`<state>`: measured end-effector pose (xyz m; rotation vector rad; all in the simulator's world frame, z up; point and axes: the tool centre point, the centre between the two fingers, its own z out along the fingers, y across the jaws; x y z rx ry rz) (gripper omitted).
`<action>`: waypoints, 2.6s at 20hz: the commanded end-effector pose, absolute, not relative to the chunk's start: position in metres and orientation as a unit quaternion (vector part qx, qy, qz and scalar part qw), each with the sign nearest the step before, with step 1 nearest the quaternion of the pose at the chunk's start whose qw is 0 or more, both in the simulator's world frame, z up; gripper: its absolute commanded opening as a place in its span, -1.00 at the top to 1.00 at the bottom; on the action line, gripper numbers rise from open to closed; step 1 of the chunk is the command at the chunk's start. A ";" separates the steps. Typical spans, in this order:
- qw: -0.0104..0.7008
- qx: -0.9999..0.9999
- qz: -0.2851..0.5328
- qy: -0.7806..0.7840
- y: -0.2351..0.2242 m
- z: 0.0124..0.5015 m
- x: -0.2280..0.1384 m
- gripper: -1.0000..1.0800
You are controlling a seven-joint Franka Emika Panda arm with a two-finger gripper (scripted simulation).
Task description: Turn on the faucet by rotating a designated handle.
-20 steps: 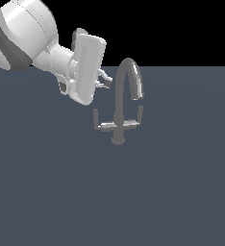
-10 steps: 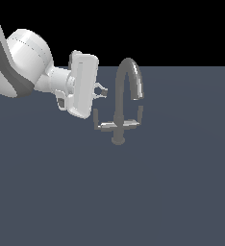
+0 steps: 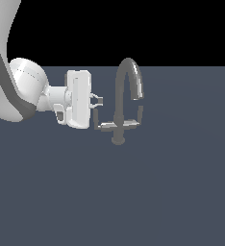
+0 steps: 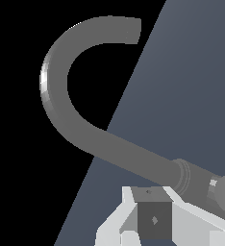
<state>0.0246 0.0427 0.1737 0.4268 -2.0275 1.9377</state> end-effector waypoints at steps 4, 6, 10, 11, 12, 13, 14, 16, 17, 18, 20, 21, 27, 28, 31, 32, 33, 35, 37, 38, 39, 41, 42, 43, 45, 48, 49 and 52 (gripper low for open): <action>0.190 0.217 0.696 -0.658 0.053 0.155 0.032 1.00; 0.201 0.236 0.701 -0.642 0.056 0.150 0.034 1.00; 0.220 0.267 0.709 -0.614 0.061 0.140 0.038 1.00; 0.224 0.273 0.711 -0.608 0.062 0.139 0.038 1.00; 0.228 0.278 0.712 -0.603 0.064 0.137 0.039 1.00; 0.231 0.283 0.713 -0.598 0.064 0.135 0.039 1.00; 0.234 0.287 0.715 -0.594 0.065 0.134 0.040 1.00; 0.238 0.293 0.716 -0.587 0.067 0.132 0.041 1.00; 0.240 0.296 0.717 -0.584 0.067 0.131 0.041 1.00; 0.241 0.297 0.717 -0.582 0.067 0.130 0.041 1.00; 0.243 0.300 0.718 -0.580 0.068 0.130 0.041 1.00; 0.243 0.300 0.718 -0.579 0.068 0.130 0.041 1.00; 0.243 0.300 0.718 -0.580 0.067 0.131 0.036 1.00; 0.243 0.300 0.718 -0.580 0.066 0.132 0.034 1.00; 0.243 0.300 0.718 -0.580 0.065 0.135 0.026 1.00; 0.243 0.300 0.718 -0.580 0.064 0.136 0.024 1.00; 0.243 0.300 0.718 -0.580 0.064 0.137 0.021 1.00; 0.243 0.300 0.718 -0.580 0.062 0.139 0.016 1.00; 0.243 0.300 0.718 -0.579 0.062 0.141 0.011 1.00; 0.243 0.300 0.718 -0.579 0.061 0.142 0.009 1.00; 0.243 0.300 0.718 -0.579 0.060 0.143 0.006 1.00; 0.243 0.300 0.718 -0.579 0.059 0.145 0.001 1.00; 0.243 0.300 0.718 -0.579 0.059 0.146 -0.002 1.00; 0.243 0.300 0.718 -0.579 0.059 0.146 -0.002 1.00; 0.241 0.303 0.717 -0.579 0.059 0.141 -0.001 1.00; 0.242 0.302 0.717 -0.579 0.056 0.137 -0.012 1.00; 0.242 0.302 0.717 -0.579 0.056 0.136 -0.016 1.00; 0.242 0.302 0.718 -0.579 0.053 0.133 -0.027 1.00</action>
